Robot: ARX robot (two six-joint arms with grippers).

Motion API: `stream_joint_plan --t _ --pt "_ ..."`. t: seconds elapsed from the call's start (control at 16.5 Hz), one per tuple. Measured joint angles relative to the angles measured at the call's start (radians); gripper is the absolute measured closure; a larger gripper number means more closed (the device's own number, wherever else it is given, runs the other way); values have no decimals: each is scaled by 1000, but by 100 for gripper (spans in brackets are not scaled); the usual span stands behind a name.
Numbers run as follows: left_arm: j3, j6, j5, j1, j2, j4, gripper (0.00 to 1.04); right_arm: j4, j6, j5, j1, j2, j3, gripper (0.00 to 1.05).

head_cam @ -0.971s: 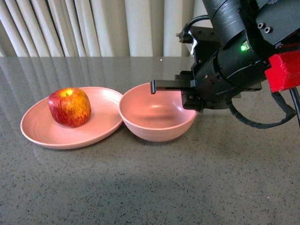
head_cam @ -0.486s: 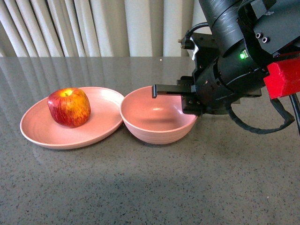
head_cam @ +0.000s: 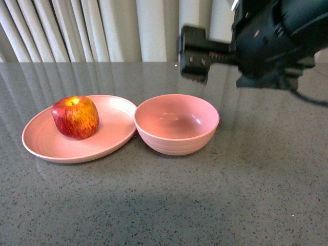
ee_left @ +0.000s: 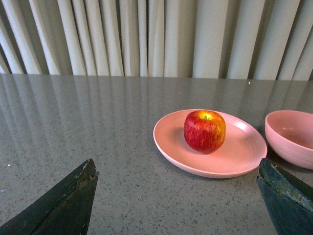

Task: Move apple from plate to bowl

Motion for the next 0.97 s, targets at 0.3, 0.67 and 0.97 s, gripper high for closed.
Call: stream_joint_plan --t 0.3,0.67,0.97 --pt "0 0 0 0 0 0 7 128 8 -29 -34 -427 -242 6" --pt "0 0 0 0 0 0 7 265 -261 289 -121 -1270 -962 59" --pt "0 0 2 0 0 0 7 75 -293 15 -422 -1749 -1183 103"
